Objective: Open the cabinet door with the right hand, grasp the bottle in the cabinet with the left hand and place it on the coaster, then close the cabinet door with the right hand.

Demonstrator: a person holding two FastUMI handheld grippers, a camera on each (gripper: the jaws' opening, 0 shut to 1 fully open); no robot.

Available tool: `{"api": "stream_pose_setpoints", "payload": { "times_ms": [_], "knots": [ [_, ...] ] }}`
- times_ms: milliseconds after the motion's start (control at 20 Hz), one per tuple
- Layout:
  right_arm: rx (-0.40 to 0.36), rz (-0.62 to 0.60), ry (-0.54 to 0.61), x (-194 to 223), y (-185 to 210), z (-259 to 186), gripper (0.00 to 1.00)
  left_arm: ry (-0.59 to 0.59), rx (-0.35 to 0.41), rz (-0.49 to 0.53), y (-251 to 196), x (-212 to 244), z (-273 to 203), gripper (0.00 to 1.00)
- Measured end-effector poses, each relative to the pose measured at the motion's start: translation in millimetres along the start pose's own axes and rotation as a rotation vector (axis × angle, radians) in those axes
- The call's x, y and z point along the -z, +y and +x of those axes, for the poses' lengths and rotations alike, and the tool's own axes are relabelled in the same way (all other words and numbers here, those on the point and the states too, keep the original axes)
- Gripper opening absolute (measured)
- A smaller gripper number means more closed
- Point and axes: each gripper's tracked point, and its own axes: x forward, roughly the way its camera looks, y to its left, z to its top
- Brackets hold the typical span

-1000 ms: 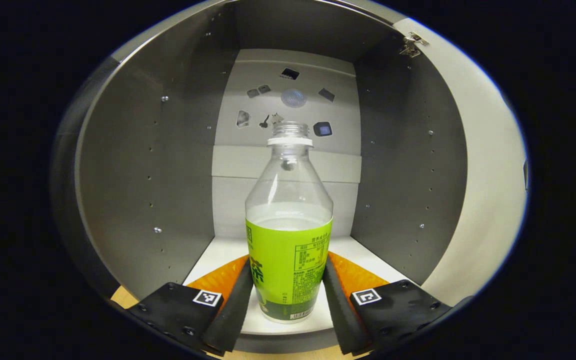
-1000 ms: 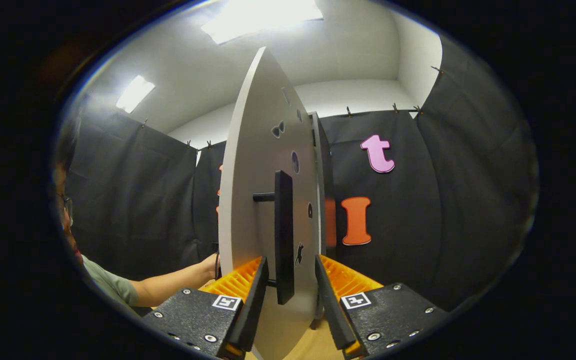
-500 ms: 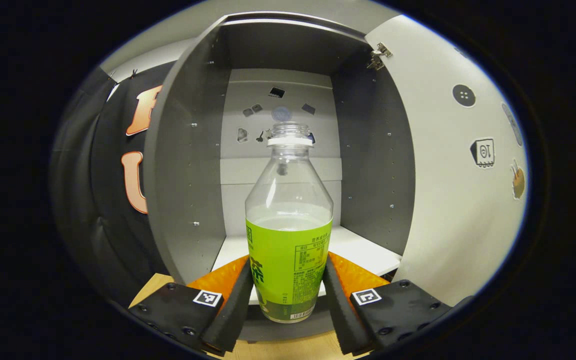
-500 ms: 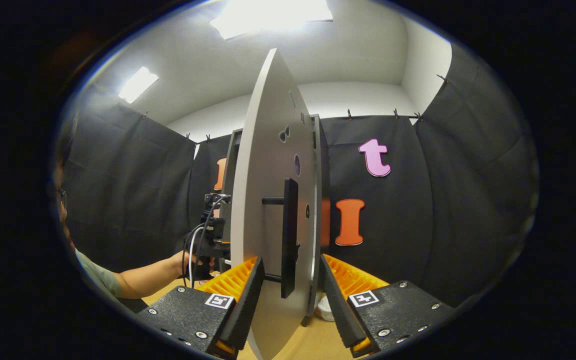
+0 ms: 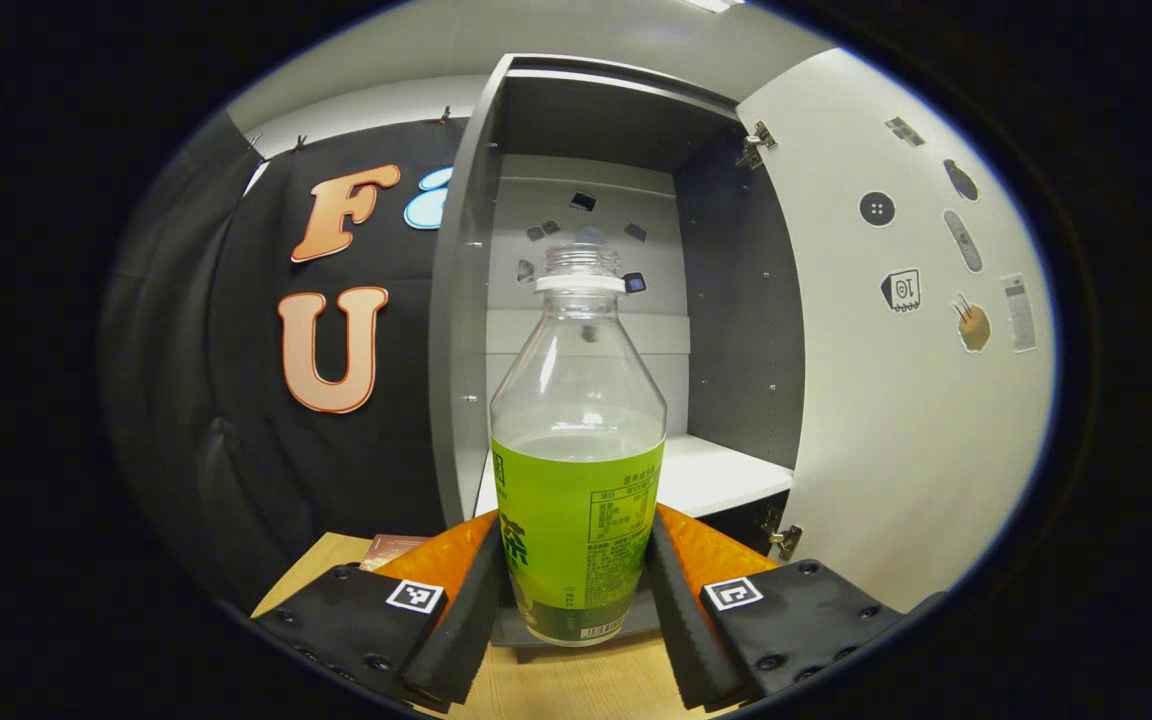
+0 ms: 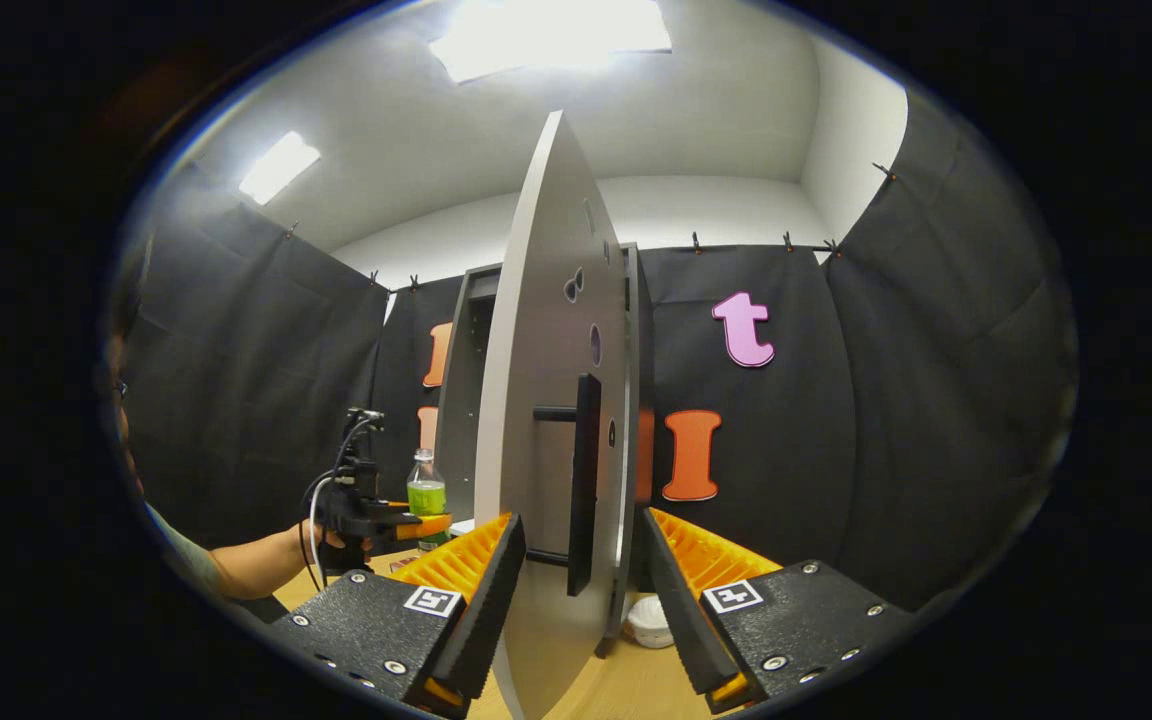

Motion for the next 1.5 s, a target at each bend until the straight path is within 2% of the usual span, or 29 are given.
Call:
{"api": "stream_pose_setpoints", "payload": {
  "times_ms": [350,650,700,750,1000,1050,1100,1150,1200,1250,1300,1350,1500],
  "knots": [
    [0.012,0.018,-0.013,1.0,-1.6,2.9,0.76,-0.024,-0.053,0.051,37.5,40.2,-43.5,0.80],
    [0.022,0.003,-0.010,2.0,-5.2,2.8,0.76,-0.023,-0.062,0.053,58.3,81.4,-73.9,0.80],
    [0.026,-0.002,-0.008,2.0,-6.2,3.2,0.76,-0.022,-0.065,0.053,61.1,87.1,-79.3,0.80],
    [0.029,-0.005,-0.007,2.7,-7.1,3.0,0.82,-0.021,-0.066,0.047,63.6,92.8,-84.7,0.80],
    [0.033,0.005,-0.009,3.4,-7.6,4.0,0.82,-0.035,-0.068,0.042,73.3,117.7,-109.5,0.80],
    [0.035,0.007,-0.006,4.5,-8.2,4.5,0.77,-0.050,-0.070,0.037,76.1,120.0,-115.1,0.80],
    [0.037,0.008,-0.005,4.3,-8.4,5.5,0.82,-0.061,-0.070,0.029,77.1,124.9,-118.8,0.80],
    [0.038,0.007,-0.002,5.0,-8.9,5.5,0.77,-0.062,-0.076,0.026,80.1,130.2,-122.5,0.78],
    [0.038,0.009,-0.004,4.1,-8.9,5.4,0.82,-0.060,-0.081,0.024,82.3,136.3,-125.0,0.81],
    [0.039,0.009,-0.006,3.8,-8.9,4.6,0.77,-0.058,-0.087,0.021,85.1,141.4,-128.5,0.80],
    [0.044,0.009,-0.007,3.6,-10.4,5.9,0.82,-0.056,-0.086,0.013,85.5,145.9,-130.6,0.81],
    [0.046,0.008,-0.007,4.2,-10.9,5.9,0.78,-0.055,-0.080,0.003,84.7,150.8,-133.3,0.80],
    [0.051,0.013,-0.001,4.7,-11.1,7.4,0.78,-0.041,-0.067,0.010,82.3,169.8,-139.7,0.80]
  ]
}}
